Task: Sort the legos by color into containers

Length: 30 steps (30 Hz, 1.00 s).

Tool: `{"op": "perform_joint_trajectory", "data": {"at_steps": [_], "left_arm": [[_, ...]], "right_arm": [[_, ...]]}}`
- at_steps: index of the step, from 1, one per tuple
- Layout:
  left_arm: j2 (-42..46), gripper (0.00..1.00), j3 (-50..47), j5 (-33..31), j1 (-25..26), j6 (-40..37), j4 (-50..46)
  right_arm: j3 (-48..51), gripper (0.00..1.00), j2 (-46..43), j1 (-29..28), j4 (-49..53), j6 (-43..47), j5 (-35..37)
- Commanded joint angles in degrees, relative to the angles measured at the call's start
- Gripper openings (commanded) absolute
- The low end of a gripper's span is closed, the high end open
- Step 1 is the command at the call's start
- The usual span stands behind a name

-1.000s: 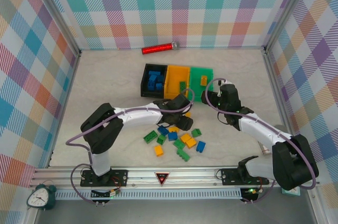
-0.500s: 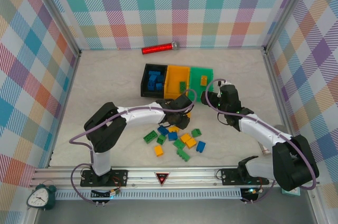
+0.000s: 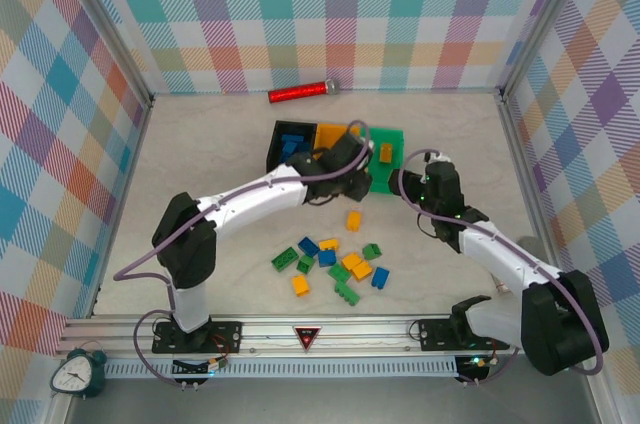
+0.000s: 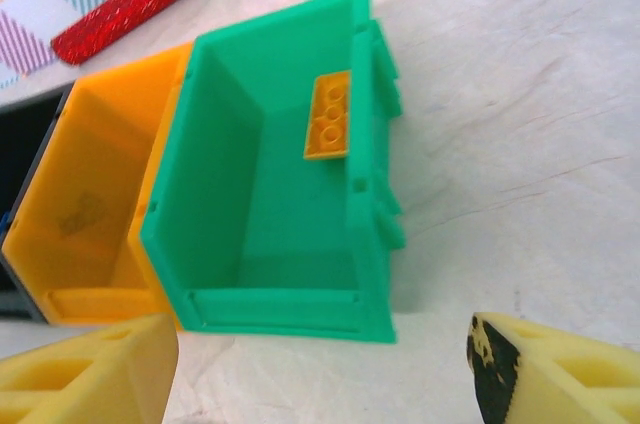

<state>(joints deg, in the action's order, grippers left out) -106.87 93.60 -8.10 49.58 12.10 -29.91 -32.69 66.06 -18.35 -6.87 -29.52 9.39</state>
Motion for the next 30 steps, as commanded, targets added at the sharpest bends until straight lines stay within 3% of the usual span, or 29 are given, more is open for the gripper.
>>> {"op": "perform_joint_trajectory", "data": {"at_steps": [1,9,10,12,13,16,25,30], "left_arm": [[-6.07,0.39,9.22,-2.82,-1.78,-0.68,-5.75],[-23.57,0.42,37.93,-0.42,-5.21,-1.56,-17.11],[-24.93,0.46,39.9,-0.22,-5.57,-1.51,-17.88],[-26.91,0.65,43.21,0.68,-6.19,-0.74,-19.58],[-27.02,0.67,43.22,1.37,-6.3,-0.34,-19.9],[-23.92,0.68,36.85,3.55,-6.3,0.96,-17.19],[-4.42,0.69,0.66,12.84,-5.95,3.8,-0.32],[-1.3,0.69,-7.14,19.17,-5.15,2.82,0.74]], "right_arm": [[2.14,0.77,-1.87,2.66,-0.29,-2.89,-0.27],[2.72,0.77,-1.03,4.9,-1.64,-4.3,-3.41],[2.72,0.77,-0.94,4.91,-1.72,-4.3,-3.58],[2.63,0.77,-0.92,4.98,-1.65,-4.3,-3.85],[2.69,0.77,-1.09,5.0,-1.65,-4.25,-3.85],[2.8,0.77,-1.63,4.99,-1.63,-4.27,-3.76],[3.1,0.77,-1.88,4.99,-2.33,-4.85,-5.32],[2.81,0.77,-0.29,4.99,-2.96,-5.27,-6.72]]}}
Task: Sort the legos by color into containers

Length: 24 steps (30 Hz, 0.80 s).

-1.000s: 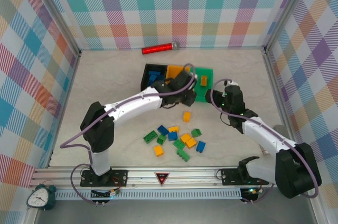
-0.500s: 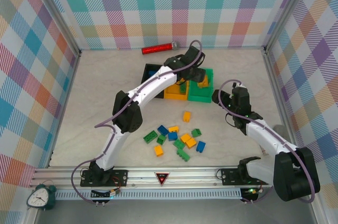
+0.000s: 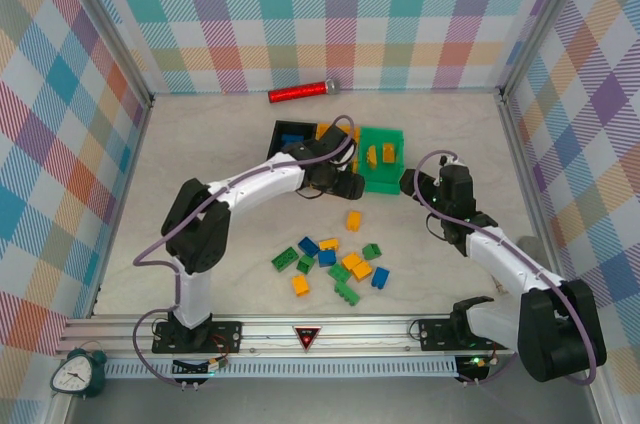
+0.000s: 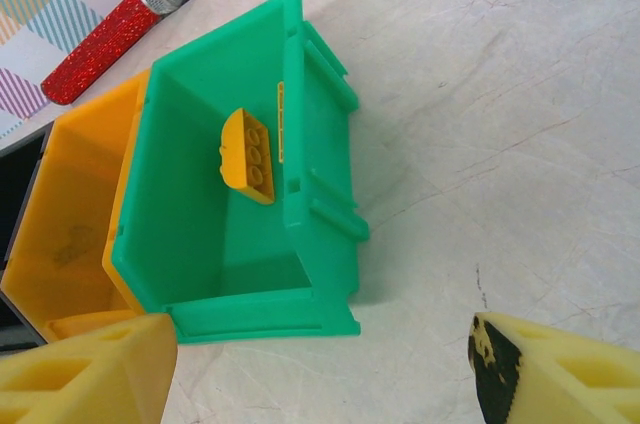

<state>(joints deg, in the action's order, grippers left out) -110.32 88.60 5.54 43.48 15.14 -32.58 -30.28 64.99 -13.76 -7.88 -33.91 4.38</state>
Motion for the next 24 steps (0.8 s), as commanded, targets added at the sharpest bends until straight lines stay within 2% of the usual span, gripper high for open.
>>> {"op": "perform_joint_trajectory", "data": {"at_steps": [1,5,9,17,24], "left_arm": [[1.75,0.69,-2.19,5.79,1.32,-0.73,2.34],[-0.86,0.69,-1.02,3.9,3.48,-2.82,-2.44],[-2.88,0.68,-0.79,1.84,5.24,-2.49,-3.3],[-7.69,0.66,1.92,-2.97,6.64,-2.66,-7.51],[-10.59,0.62,3.74,-3.78,6.92,-2.4,-8.67]], "right_arm": [[0.41,0.77,0.97,0.4,-2.05,-0.97,-1.98],[0.42,0.77,1.43,0.4,-2.3,-0.89,-1.89],[0.32,0.77,1.84,0.4,-2.18,-0.6,-1.57],[0.25,0.77,1.96,0.4,-2.36,-0.72,-2.02],[0.27,0.77,2.07,0.44,-2.44,-0.68,-2.23]]}}
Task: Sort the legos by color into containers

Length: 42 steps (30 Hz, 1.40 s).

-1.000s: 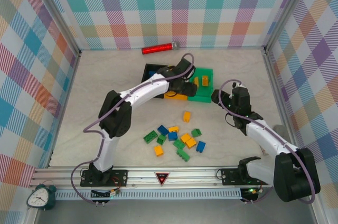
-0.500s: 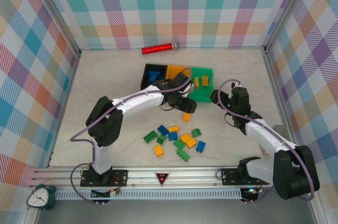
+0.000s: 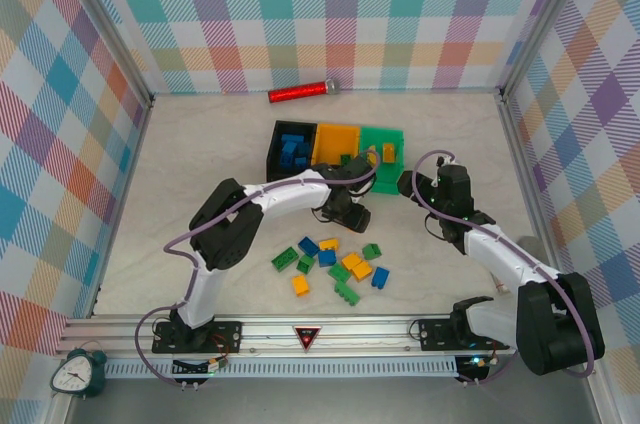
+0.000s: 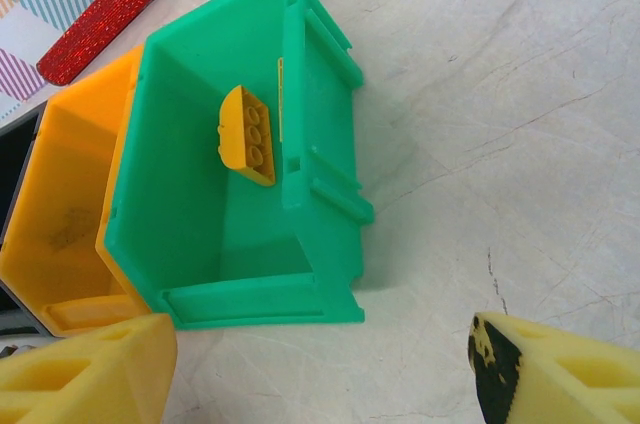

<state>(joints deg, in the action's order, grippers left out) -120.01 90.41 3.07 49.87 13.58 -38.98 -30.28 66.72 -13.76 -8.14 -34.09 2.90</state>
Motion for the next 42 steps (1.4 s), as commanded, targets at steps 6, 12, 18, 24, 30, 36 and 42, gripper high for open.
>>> {"op": "perform_joint_trajectory", "data": {"at_steps": [6,12,18,24,30,36,42], "left_arm": [[-0.97,0.39,2.64,-1.75,0.58,-0.86,-2.46],[1.86,0.35,3.19,-1.75,0.58,-0.17,-1.13],[5.38,0.3,6.57,-6.24,0.53,-0.14,0.56],[2.55,0.3,16.48,-8.96,-0.35,0.13,0.55],[-4.3,0.3,27.41,-10.36,-1.82,0.17,-0.79],[-7.6,0.63,32.85,-9.05,-2.81,1.85,-1.62],[-0.13,0.68,19.47,-6.77,-2.69,1.77,4.5]], "right_arm": [[0.25,0.77,0.89,0.42,-2.45,-0.57,-0.61],[0.27,0.77,1.31,0.4,-2.84,-0.87,-1.23],[0.44,0.77,1.39,0.36,-3.0,-0.83,-0.87],[0.23,0.77,2.52,0.4,-3.47,-1.09,-1.22],[0.49,0.77,1.12,0.4,-2.91,-0.96,-0.83],[0.8,0.77,-0.45,0.4,-2.57,-1.06,-0.91],[0.78,0.77,-0.59,0.4,-2.54,-1.06,-1.07]]}}
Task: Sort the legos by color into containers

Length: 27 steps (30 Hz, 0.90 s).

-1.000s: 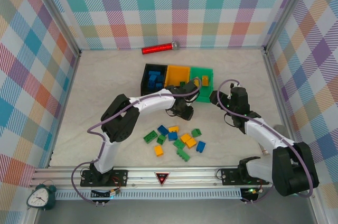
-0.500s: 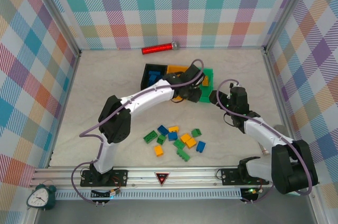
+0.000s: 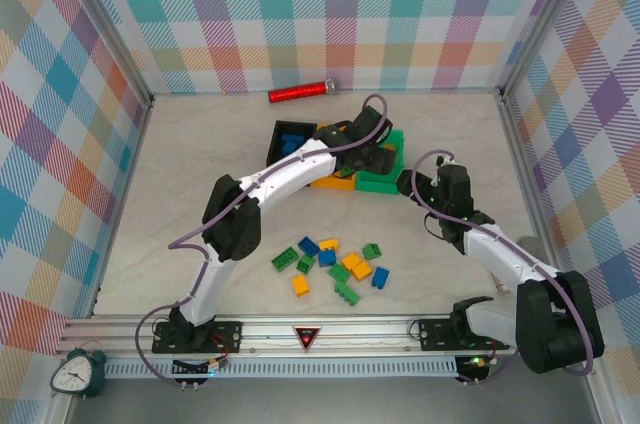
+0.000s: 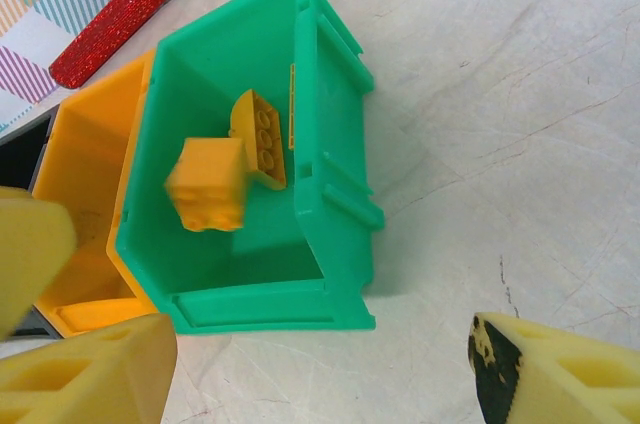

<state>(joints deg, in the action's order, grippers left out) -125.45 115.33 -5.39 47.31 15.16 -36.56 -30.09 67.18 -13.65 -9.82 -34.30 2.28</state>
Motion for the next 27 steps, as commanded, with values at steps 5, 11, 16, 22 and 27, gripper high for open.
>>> {"op": "perform_joint_trajectory", "data": {"at_steps": [5,11,16,22,27], "left_arm": [[14.63,0.69,-21.73,4.59,-0.04,0.79,7.47],[24.27,0.68,-35.94,8.03,0.5,-1.22,7.26],[27.37,0.68,-42.69,8.38,1.41,-1.75,4.61],[28.66,0.66,-47.03,9.48,2.69,-2.03,4.65],[27.21,0.65,-46.57,10.32,4.03,-4.19,3.1]], "right_arm": [[0.6,0.77,-0.8,0.29,-1.04,-0.86,-0.64],[0.66,0.77,-0.1,0.3,-1.43,-0.87,-0.7],[0.7,0.77,0.49,0.29,-1.86,-0.9,-0.97],[0.65,0.77,1.49,0.29,-2.29,-0.96,-1.22],[0.46,0.77,2.01,0.33,-2.36,-1.55,-1.76]]}}
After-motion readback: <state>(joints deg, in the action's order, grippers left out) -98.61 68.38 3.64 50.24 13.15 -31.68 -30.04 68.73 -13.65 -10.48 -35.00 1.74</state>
